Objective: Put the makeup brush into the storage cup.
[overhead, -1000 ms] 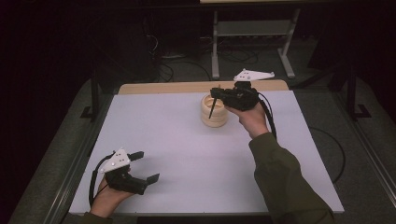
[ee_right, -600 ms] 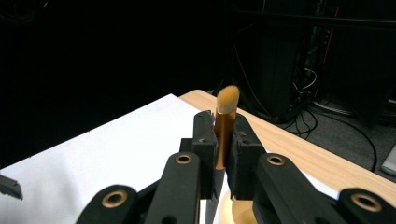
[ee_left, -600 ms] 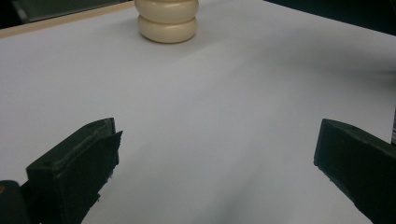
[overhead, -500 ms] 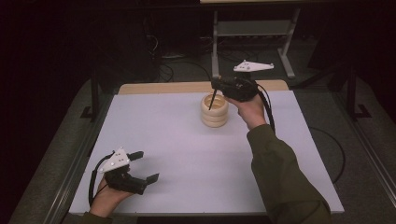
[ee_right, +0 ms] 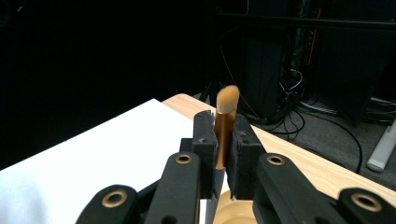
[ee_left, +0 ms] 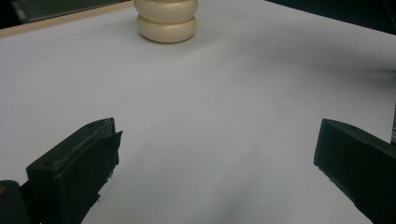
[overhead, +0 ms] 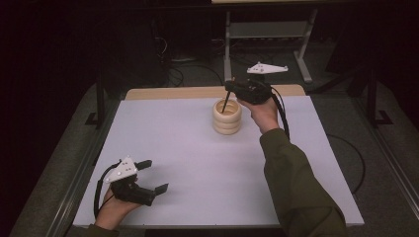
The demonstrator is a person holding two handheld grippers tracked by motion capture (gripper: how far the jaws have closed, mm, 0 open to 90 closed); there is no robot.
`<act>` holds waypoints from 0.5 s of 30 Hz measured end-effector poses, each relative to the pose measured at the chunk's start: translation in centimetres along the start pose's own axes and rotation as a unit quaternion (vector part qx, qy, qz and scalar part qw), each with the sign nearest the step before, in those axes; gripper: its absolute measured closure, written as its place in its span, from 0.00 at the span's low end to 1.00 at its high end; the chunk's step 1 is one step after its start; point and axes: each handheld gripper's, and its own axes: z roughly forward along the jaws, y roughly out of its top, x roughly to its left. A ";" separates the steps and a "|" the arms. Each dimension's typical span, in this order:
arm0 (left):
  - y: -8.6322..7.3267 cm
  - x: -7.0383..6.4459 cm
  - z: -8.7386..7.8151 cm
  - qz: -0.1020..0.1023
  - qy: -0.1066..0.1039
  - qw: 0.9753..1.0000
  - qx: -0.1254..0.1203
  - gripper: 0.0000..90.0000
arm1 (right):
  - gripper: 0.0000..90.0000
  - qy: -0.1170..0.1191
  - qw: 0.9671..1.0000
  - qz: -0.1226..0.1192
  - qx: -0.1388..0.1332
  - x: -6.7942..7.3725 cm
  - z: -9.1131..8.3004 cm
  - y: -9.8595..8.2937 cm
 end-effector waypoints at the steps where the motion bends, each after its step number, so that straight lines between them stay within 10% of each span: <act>1: 0.0 0.0 0.0 -0.002 0.000 1.000 -0.001 0.00 | 0.91 -0.002 1.000 0.000 0.002 0.0 0.1 -0.1; 15: 0.0 -0.1 0.1 -0.003 -0.002 1.000 0.001 0.00 | 0.91 -0.012 1.000 0.004 0.020 -0.4 1.4 -1.0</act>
